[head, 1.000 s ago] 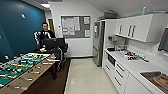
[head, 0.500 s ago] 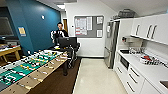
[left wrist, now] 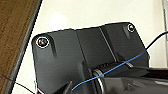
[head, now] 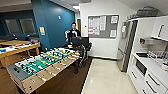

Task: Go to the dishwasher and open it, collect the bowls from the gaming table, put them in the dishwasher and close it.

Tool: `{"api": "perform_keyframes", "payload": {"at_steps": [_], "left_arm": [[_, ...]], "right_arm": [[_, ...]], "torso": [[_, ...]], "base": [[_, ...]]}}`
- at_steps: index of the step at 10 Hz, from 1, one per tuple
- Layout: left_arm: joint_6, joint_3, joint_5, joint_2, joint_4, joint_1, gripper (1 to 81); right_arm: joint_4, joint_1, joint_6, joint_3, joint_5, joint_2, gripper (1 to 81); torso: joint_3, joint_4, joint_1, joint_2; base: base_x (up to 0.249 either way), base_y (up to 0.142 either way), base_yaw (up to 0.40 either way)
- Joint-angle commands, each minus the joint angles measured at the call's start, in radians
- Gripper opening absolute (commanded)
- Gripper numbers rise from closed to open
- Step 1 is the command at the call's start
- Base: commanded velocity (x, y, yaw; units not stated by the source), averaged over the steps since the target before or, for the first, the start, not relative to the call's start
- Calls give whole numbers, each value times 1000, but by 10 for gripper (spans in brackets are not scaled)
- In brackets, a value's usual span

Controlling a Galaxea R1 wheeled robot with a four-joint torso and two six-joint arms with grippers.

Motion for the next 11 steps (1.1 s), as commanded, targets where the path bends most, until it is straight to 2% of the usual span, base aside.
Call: {"api": "perform_keyframes", "payload": {"at_steps": [1, 11], "left_arm": [[3, 0, 45, -4, 10, -43, 811], [1, -26, 50, 9, 11, -43, 811]], "right_arm": [[-10, 52, -3, -7, -48, 7, 811], [-12, 50, -5, -13, -50, 12, 811]], "torso": [[0, 0, 0, 0], [0, 0, 0, 0]], "base": [[0, 0, 367], [0, 0, 367]]}}
